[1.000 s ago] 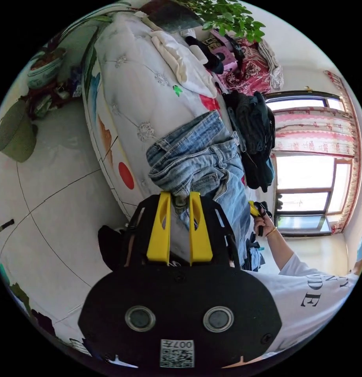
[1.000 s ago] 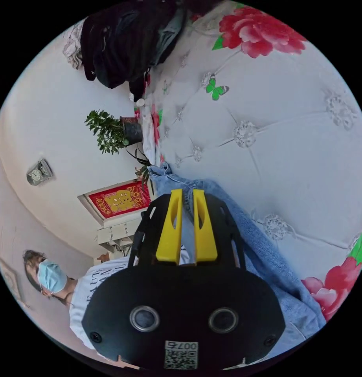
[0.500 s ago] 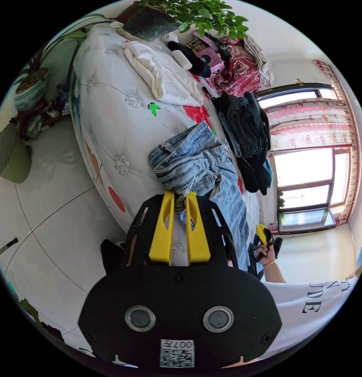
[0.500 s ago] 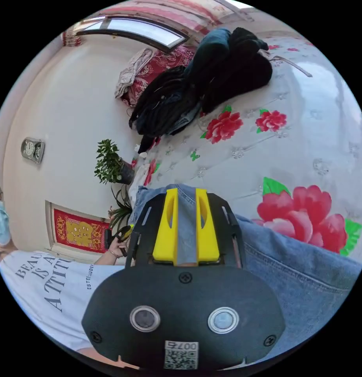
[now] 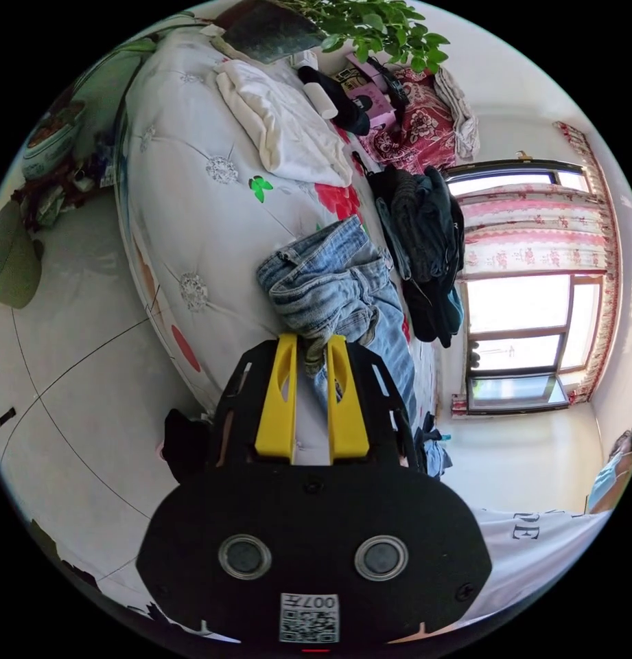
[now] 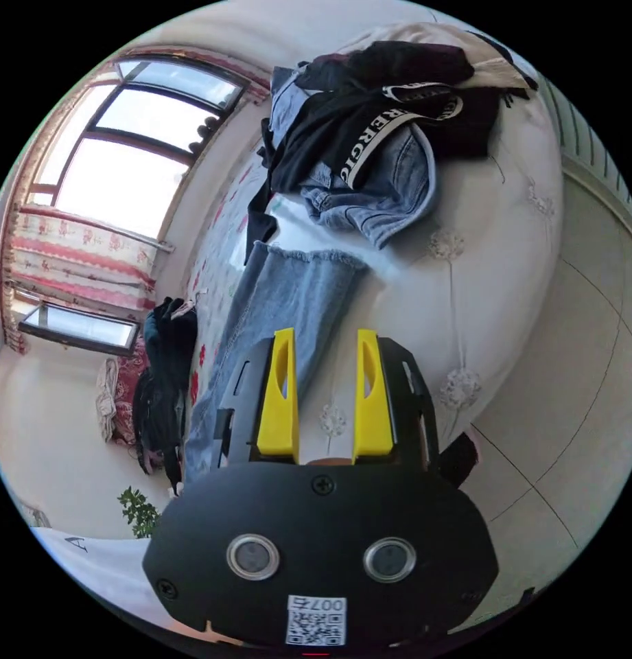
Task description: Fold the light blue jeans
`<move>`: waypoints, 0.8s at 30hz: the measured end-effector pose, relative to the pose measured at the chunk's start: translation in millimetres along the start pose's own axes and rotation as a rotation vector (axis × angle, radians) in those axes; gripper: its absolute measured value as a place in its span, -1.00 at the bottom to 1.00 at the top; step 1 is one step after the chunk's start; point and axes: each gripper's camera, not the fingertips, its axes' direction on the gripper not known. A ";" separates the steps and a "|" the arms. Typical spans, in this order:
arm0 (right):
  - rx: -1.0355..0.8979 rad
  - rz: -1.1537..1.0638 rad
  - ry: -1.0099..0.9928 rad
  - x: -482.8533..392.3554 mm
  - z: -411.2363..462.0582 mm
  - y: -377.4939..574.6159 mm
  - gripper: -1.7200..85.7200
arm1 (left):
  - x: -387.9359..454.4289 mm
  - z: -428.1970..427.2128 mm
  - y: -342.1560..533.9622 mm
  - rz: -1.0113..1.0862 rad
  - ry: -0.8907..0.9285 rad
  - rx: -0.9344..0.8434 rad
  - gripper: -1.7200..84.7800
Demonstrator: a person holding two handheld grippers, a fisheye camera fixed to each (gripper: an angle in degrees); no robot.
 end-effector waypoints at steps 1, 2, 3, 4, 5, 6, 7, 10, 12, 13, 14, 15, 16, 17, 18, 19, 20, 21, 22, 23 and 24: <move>0.023 0.003 -0.004 -0.4 0.0 3.7 -0.77 | -1.0 -2.7 0.9 -0.004 0.002 -0.004 -0.77; 0.062 0.010 -0.027 -2.9 1.5 9.6 -0.77 | -1.5 -3.5 1.3 -0.004 0.008 -0.013 -0.76; 0.081 0.033 -0.074 -6.0 6.1 12.7 -0.79 | -2.2 -4.7 2.2 -0.001 0.029 -0.030 -0.72; 0.077 0.049 -0.098 -8.0 9.7 13.2 -0.80 | -2.6 -6.5 3.3 0.003 0.041 -0.034 -0.71; 0.063 0.065 -0.142 -15.5 16.5 13.0 -0.82 | -2.7 -7.5 3.7 0.005 0.042 -0.034 -0.70; 0.022 0.075 -0.171 -28.3 23.3 11.1 -0.85 | -2.6 -9.1 4.2 0.011 0.044 -0.033 -0.69; 0.002 0.070 -0.185 -37.9 25.3 10.4 -0.86 | -2.7 -10.0 4.1 0.016 0.050 -0.034 -0.69; -0.074 -0.156 -0.235 -127.9 26.8 18.8 -0.91 | -4.1 -10.9 3.2 0.021 0.062 -0.026 -0.66; -0.146 -0.500 -0.288 -234.4 18.5 55.2 -0.94 | -5.5 -10.2 1.4 0.022 0.067 -0.021 -0.65; -0.174 -0.596 -0.297 -261.9 17.0 70.0 -0.94 | -6.1 -8.8 -0.6 0.026 0.073 -0.018 -0.65; -0.245 -0.809 -0.316 -315.7 15.7 108.9 -0.95 | -6.2 -7.8 -1.9 0.027 0.075 -0.019 -0.65; -0.317 -1.002 -0.341 -359.3 16.4 154.6 -0.95 | -6.6 -5.9 -4.8 0.028 0.081 -0.018 -0.64; -0.352 -1.087 -0.357 -377.0 17.4 179.3 -0.95 | -7.2 -4.1 -7.5 0.026 0.091 -0.011 -0.64; -0.435 -1.232 -0.394 -404.4 22.9 230.3 -0.94 | -7.9 -3.0 -8.7 0.021 0.099 -0.007 -0.63; -0.549 -1.351 -0.417 -421.8 35.3 281.8 -0.94 | -9.8 -0.4 -11.0 0.008 0.118 -0.003 -0.63; -0.608 -1.389 -0.414 -426.7 44.3 306.7 -0.94 | -11.7 1.8 -12.5 -0.001 0.131 0.001 -0.62; -0.713 -1.410 -0.382 -429.1 66.5 353.2 -0.93 | -12.6 2.0 -12.8 -0.003 0.131 0.007 -0.62; -0.852 -1.416 -0.346 -425.1 91.6 396.8 -0.92 | -15.2 2.3 -13.3 -0.008 0.128 0.013 -0.63; -0.941 -1.421 -0.335 -422.5 103.1 415.9 -0.91 | -18.9 2.2 -13.5 -0.022 0.136 0.021 -0.64; -1.102 -1.421 -0.313 -416.6 120.2 448.4 -0.90 | -20.9 2.1 -13.5 -0.031 0.145 0.025 -0.65; -1.188 -1.426 -0.290 -411.7 126.3 470.9 -0.89 | -25.1 2.1 -13.9 -0.048 0.166 0.031 -0.65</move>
